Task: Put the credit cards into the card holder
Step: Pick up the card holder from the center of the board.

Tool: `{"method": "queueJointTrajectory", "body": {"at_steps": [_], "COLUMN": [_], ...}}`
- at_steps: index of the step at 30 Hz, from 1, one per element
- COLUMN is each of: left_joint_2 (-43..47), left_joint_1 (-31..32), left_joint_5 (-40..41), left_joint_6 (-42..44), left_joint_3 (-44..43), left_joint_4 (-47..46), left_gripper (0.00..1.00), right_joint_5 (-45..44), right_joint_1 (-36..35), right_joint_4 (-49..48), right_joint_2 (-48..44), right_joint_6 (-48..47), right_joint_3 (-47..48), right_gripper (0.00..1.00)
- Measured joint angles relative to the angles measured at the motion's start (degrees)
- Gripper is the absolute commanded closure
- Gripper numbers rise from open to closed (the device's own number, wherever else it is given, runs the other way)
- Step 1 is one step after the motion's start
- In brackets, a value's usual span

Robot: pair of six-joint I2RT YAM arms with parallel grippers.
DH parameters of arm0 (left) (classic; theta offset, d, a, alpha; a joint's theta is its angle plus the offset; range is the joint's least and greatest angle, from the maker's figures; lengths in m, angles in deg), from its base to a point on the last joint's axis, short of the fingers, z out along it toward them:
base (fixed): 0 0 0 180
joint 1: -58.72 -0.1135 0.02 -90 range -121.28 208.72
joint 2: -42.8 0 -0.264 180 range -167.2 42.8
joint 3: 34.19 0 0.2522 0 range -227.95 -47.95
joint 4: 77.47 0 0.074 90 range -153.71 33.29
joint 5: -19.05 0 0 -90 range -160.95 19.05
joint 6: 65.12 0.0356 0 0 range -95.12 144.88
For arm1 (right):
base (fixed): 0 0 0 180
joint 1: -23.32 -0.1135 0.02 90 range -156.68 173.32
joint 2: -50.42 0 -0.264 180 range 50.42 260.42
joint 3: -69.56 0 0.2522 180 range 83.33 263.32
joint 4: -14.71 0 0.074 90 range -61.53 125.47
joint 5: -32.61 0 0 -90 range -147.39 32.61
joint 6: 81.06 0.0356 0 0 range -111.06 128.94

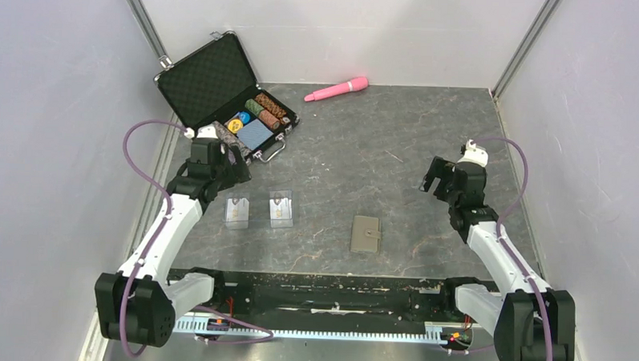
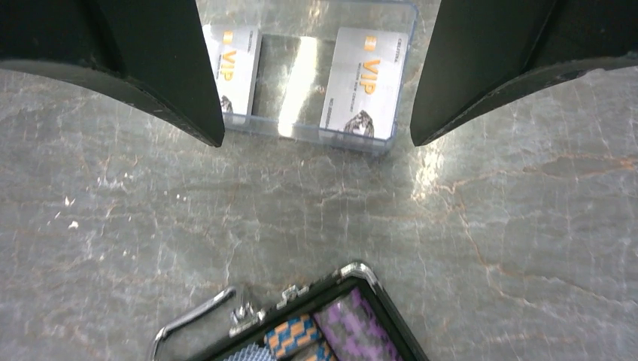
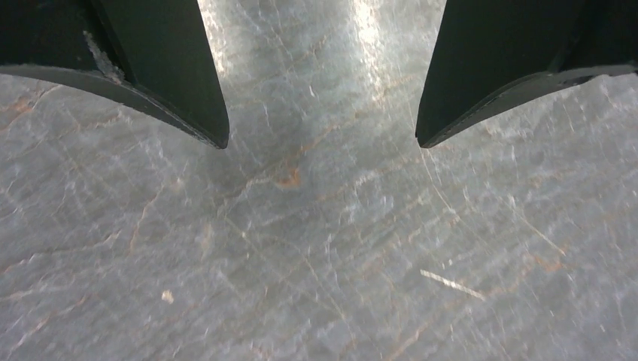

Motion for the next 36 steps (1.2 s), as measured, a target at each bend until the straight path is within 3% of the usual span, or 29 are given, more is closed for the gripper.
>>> {"method": "queueJointTrajectory", "body": {"at_steps": [7,14,20,27,36], "left_joint_2": [-2.29,-6.08,-12.63,-24.83,-42.16], "left_joint_1": [0.00,0.90,13.75,27.15,34.53], "left_joint_5": [-6.82,-22.51,-29.73,-40.59,-47.65], "left_joint_6": [0.42,-0.07,-5.57,-16.41,-23.26], "left_joint_3": [-2.14,-6.19,-6.29,-5.38,-8.87], "left_joint_4": [5.33,2.60,-3.89,-17.81,-23.17], "left_gripper": [0.00,0.00,0.00,0.01,0.22], "right_joint_5": [5.11,14.29,23.12,34.75,47.41], "right_joint_1": [0.00,0.00,0.00,0.00,-0.33], "right_joint_4": [6.54,9.35,10.40,11.04,6.54], "right_joint_2": [1.01,2.62,3.85,10.82,17.18], "right_joint_6": [-0.02,0.66,2.23,4.15,7.39], "right_joint_3": [0.09,0.50,0.31,-0.70,-2.95], "right_gripper": [0.02,0.02,0.03,0.17,0.33]}}
